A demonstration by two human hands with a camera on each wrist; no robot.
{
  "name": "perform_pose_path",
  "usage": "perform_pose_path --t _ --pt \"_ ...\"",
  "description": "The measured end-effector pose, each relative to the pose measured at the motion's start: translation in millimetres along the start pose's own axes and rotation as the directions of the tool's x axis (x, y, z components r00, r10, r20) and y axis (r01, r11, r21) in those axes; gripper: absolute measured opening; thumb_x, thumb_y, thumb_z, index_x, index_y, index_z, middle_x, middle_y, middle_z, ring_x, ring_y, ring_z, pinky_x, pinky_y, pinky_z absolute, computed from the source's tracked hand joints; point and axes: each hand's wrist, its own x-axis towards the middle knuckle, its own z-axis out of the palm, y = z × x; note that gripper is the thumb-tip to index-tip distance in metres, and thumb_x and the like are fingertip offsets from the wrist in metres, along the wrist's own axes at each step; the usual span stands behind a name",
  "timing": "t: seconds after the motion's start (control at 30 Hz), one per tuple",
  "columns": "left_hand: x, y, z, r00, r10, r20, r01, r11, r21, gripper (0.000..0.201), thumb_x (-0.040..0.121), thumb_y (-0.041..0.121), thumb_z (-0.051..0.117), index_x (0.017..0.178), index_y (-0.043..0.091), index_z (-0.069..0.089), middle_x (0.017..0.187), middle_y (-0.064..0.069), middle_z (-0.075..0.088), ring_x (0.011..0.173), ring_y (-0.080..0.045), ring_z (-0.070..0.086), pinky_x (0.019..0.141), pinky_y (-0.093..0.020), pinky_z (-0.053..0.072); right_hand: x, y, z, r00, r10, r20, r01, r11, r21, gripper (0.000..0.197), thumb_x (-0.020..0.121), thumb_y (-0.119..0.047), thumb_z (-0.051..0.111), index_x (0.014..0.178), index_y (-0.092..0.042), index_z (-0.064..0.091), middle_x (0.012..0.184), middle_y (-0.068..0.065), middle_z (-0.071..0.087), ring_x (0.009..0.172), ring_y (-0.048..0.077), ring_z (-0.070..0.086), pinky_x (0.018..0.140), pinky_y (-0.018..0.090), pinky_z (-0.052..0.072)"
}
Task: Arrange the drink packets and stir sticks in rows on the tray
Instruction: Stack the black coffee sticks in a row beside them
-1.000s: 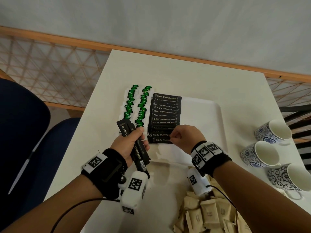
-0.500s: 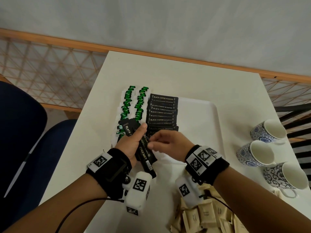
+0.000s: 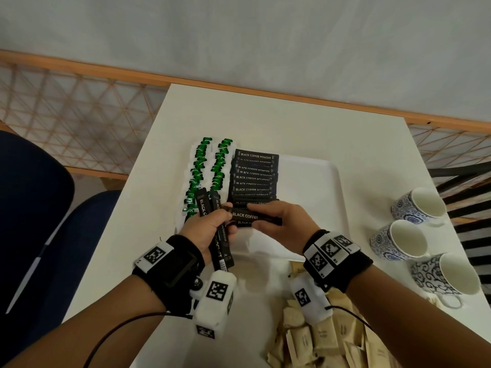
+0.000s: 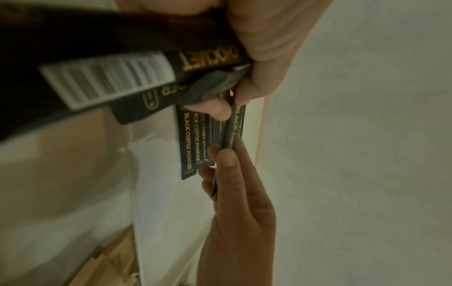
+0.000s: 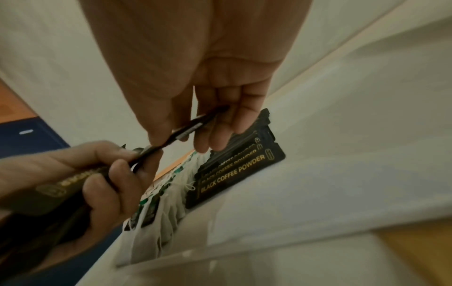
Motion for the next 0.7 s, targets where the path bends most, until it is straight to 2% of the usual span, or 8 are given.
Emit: perform_pose_path --t 0.07,0.13,0.23,0.3,0.37,0.43,0.57,0.7 --pt "0.7 -2.0 0.1 1.0 0.007 -0.005 -0.007 1.0 0.016 0.016 0.09 0.001 0.055 0.097 0.012 0.064 0.056 -0.002 0.062 0.046 -0.012 0.058 0.044 -0.019 0.047 -2.0 1.0 -3.4 0.998 0.052 0.019 -0.052 0.999 0.012 0.03 0.088 -0.027 0.066 0.118 -0.032 0.067 0.1 -0.017 0.062 0.094 0.003 0.057 0.088 0.015 0.04" --pt "0.7 -3.7 1.4 1.0 0.006 -0.004 -0.006 1.0 0.03 0.017 0.089 -0.001 0.056 0.094 0.013 0.063 0.057 -0.003 0.062 0.046 -0.012 0.059 0.044 -0.019 0.048 -2.7 2.0 -5.6 0.999 0.053 0.009 -0.053 0.999 -0.005 0.025 0.088 -0.024 0.065 0.112 -0.031 0.07 0.096 -0.017 0.063 0.091 0.002 0.057 0.084 0.013 0.039" --pt "0.8 -4.9 2.6 1.0 0.002 -0.02 -0.001 1.0 0.016 0.015 0.089 0.001 0.057 0.094 0.014 0.062 0.066 -0.005 0.063 0.048 -0.013 0.06 0.045 -0.021 0.048 -2.2 5.4 -8.6 0.997 0.072 -0.015 -0.072 0.997 -0.011 0.02 0.086 -0.021 0.067 0.104 -0.029 0.073 0.089 -0.021 0.061 0.086 -0.001 0.057 0.079 0.008 0.04" --pt "1.1 -3.2 1.8 0.999 0.001 -0.033 -0.001 1.0 -0.009 0.013 0.089 0.003 0.059 0.094 0.014 0.061 0.071 -0.006 0.062 0.05 -0.013 0.059 0.045 -0.022 0.049 -0.8 9.1 -11.5 0.997 0.08 -0.023 -0.082 0.993 -0.089 0.02 0.088 -0.02 0.065 0.105 -0.028 0.073 0.081 -0.022 0.055 0.079 -0.003 0.053 0.072 0.004 0.037" --pt "2.2 0.0 -0.5 0.999 0.004 -0.041 -0.005 0.999 -0.034 0.012 0.088 0.003 0.061 0.092 0.014 0.061 0.072 -0.006 0.061 0.05 -0.013 0.057 0.046 -0.022 0.05 0.3 12.1 -12.9 0.995 0.102 0.011 -0.098 0.976 -0.193 0.022 0.09 -0.02 0.061 0.107 -0.027 0.072 0.083 -0.02 0.052 0.08 0.001 0.051 0.075 0.006 0.038" --pt "3.8 2.8 -3.0 0.999 0.004 -0.036 -0.006 0.998 -0.056 0.012 0.087 0.002 0.06 0.089 0.014 0.06 0.07 -0.006 0.058 0.05 -0.014 0.055 0.047 -0.023 0.05 0.3 13.0 -11.7 0.988 0.146 0.051 -0.127 0.954 -0.272 0.021 0.09 -0.022 0.06 0.107 -0.029 0.072 0.092 -0.015 0.055 0.09 0.008 0.054 0.084 0.017 0.041" --pt "6.0 4.9 -5.7 1.0 -0.004 -0.021 0.002 0.997 -0.077 0.013 0.087 0.001 0.059 0.087 0.015 0.058 0.068 -0.005 0.056 0.052 -0.014 0.054 0.048 -0.023 0.05 3.9 9.2 -6.2 0.978 0.193 0.079 -0.163 0.944 -0.287 0.019 0.088 -0.025 0.063 0.104 -0.03 0.073 0.1 -0.014 0.068 0.094 0.007 0.06 0.084 0.018 0.043" --pt "8.3 4.8 -5.7 1.0 -0.006 -0.017 0.005 0.998 -0.059 0.013 0.087 0.002 0.06 0.087 0.015 0.059 0.068 -0.004 0.057 0.053 -0.014 0.054 0.048 -0.023 0.05 13.3 9.3 0.1 0.983 0.174 0.051 -0.148 0.932 -0.332 0.014 0.085 -0.028 0.066 0.097 -0.028 0.073 0.093 -0.012 0.062 0.089 0.009 0.058 0.081 0.023 0.046"
